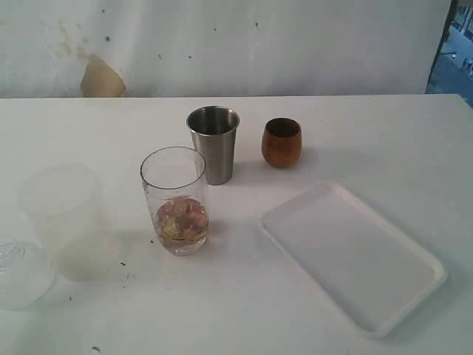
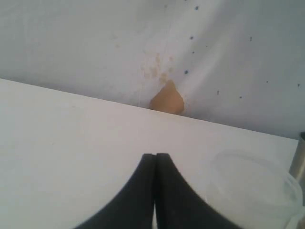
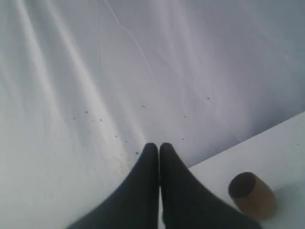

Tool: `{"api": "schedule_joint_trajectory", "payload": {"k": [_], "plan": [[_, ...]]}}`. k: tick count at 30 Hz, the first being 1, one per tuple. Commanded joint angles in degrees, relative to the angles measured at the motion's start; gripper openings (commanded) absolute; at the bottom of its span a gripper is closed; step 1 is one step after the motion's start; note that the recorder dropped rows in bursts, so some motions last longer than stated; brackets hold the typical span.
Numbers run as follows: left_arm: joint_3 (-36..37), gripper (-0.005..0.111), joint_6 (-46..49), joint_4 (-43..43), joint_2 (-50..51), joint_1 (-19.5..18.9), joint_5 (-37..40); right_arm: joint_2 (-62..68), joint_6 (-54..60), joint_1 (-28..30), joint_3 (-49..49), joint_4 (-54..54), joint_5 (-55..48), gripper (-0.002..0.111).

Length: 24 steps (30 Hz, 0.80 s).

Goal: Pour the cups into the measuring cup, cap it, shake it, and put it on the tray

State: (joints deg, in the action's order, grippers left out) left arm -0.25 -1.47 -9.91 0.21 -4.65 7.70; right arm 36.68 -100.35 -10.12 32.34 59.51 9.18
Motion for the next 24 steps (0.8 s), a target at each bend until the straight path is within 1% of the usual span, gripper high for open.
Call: {"api": "schedule_joint_trajectory", "payload": {"k": [1, 5, 7, 9, 11, 14, 19, 20, 21, 22, 24], "plan": [[0.25, 0.0, 0.12, 0.14, -0.21, 0.19, -0.19, -3.29, 34.67, 0.48, -4.82, -22.81, 2.86, 0.0], [0.25, 0.0, 0.12, 0.14, -0.21, 0.19, -0.19, -7.2, 63.07, 0.48, -10.14, -35.34, 10.42, 0.0], [0.25, 0.0, 0.12, 0.14, -0.21, 0.19, -0.19, -9.13, 74.29, 0.48, -13.56, -40.71, 12.5, 0.0], [0.25, 0.0, 0.12, 0.14, -0.21, 0.19, -0.19, -11.39, 82.11, 0.48, -16.81, -46.63, 13.22, 0.0], [0.25, 0.0, 0.12, 0.14, -0.21, 0.19, -0.19, -14.28, 86.78, 0.48, -20.4, -52.63, 13.22, 0.0], [0.25, 0.0, 0.12, 0.14, -0.21, 0.19, -0.19, -18.23, 92.53, 0.48, -25.11, -57.36, 13.22, 0.0], [0.25, 0.0, 0.12, 0.14, -0.21, 0.19, -0.19, -24.71, 102.4, 0.48, -32.21, -58.77, 13.22, 0.0], [0.25, 0.0, 0.12, 0.14, -0.21, 0.19, -0.19, -25.75, 104.98, 0.48, -32.34, -59.11, 13.22, 0.0], [0.25, 0.0, 0.12, 0.14, -0.21, 0.19, -0.19, -26.5, 107.29, 0.48, -32.34, -59.08, 12.44, 0.0], [0.25, 0.0, 0.25, 0.14, -0.21, 0.19, -0.19, -27.37, 109.1, 0.48, -32.34, -59.51, 8.24, 0.0], [0.25, 0.0, 0.25, 0.14, -0.21, 0.19, -0.19, -28.81, 111.86, 0.48, -32.34, -59.84, 4.66, 0.0]]}}
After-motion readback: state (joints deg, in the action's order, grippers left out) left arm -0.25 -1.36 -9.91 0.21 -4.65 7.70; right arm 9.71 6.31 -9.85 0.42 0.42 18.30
